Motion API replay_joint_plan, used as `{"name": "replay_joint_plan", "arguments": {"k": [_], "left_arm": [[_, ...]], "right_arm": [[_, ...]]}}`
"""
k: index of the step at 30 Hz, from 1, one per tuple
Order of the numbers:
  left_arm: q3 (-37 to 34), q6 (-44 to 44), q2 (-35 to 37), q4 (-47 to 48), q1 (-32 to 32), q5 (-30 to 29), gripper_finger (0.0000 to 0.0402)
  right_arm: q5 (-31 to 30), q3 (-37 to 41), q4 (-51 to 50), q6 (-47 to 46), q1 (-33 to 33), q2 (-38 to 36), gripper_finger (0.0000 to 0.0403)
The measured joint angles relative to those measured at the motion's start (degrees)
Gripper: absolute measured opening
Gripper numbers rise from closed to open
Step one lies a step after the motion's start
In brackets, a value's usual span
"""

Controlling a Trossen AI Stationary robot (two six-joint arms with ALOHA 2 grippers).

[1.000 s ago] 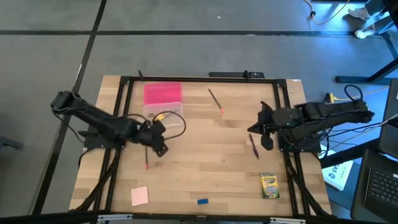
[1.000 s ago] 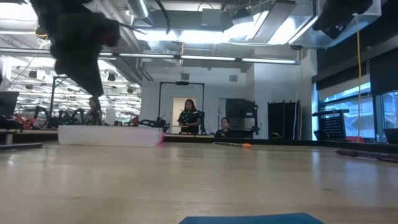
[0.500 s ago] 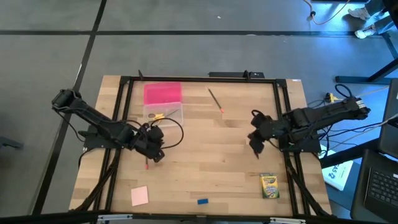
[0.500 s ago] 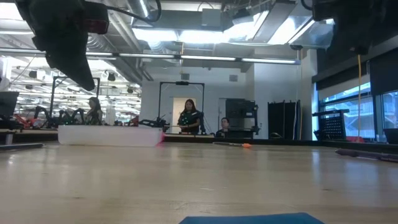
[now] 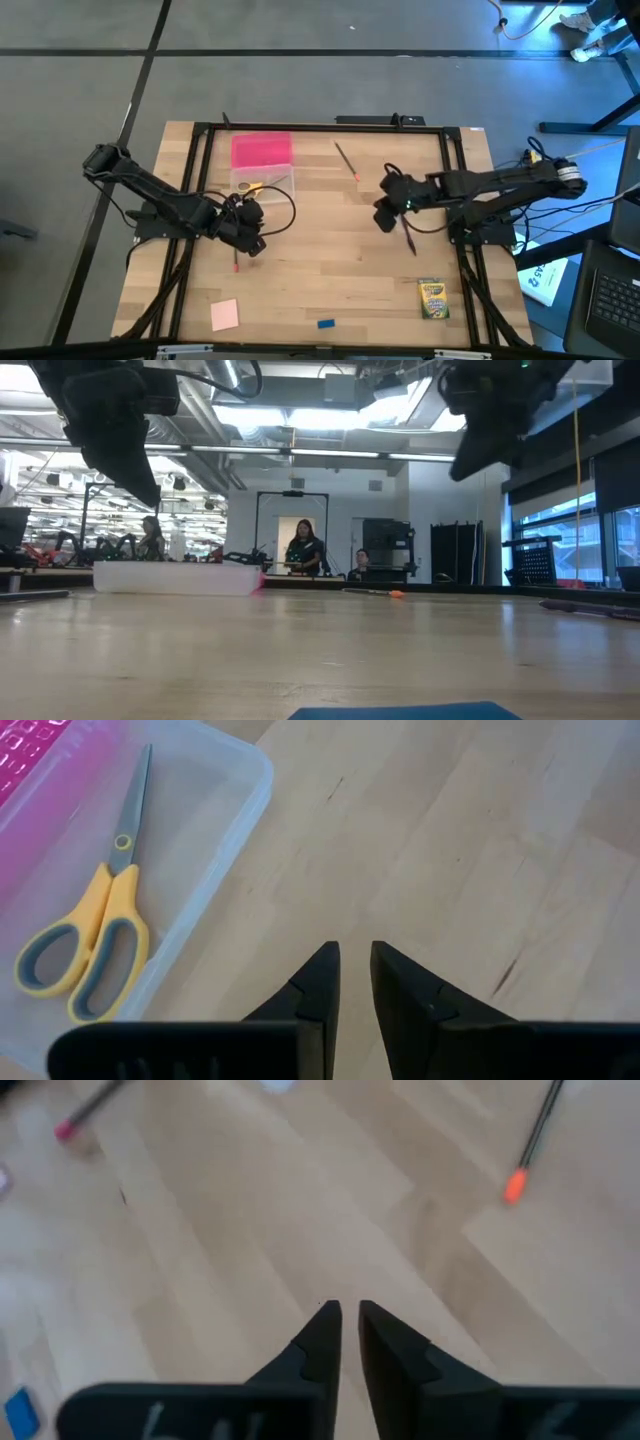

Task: Pack school essentials
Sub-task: Put the top black pencil into the pink supply box

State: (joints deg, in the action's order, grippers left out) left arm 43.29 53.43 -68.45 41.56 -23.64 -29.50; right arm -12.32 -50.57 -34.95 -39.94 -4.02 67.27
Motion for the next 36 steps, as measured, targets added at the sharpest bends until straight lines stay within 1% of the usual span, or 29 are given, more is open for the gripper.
{"name": "replay_joint_plan", "arguments": {"k": [6,9,12,18,28,36], "left_arm": [[0.0,0.0,0.0,0.0,0.0,0.0,0.0054],[0.0,0.0,0.0,0.0,0.0,0.0,0.0054],[0.0,0.0,0.0,0.0,0.0,0.0,0.0054],[0.0,0.0,0.0,0.0,0.0,0.0,0.0054],[0.0,0.0,0.0,-0.1,0.0,0.0,0.0054],[0.0,0.0,0.0,-0.2,0.0,0.0,0.0054]], "right_arm": [[-0.1,0.0,5.5,7.2,3.8,1.0,0.0090],[-0.1,0.0,6.1,7.3,5.4,1.0,0.0115],[-0.3,0.0,6.1,6.0,7.1,1.7,0.0130],[-0.2,0.0,6.8,6.1,10.0,7.9,0.0130],[0.0,0.0,18.8,9.2,15.0,21.3,0.0125],[-0.2,0.0,22.2,13.0,18.6,27.8,0.0125]]}}
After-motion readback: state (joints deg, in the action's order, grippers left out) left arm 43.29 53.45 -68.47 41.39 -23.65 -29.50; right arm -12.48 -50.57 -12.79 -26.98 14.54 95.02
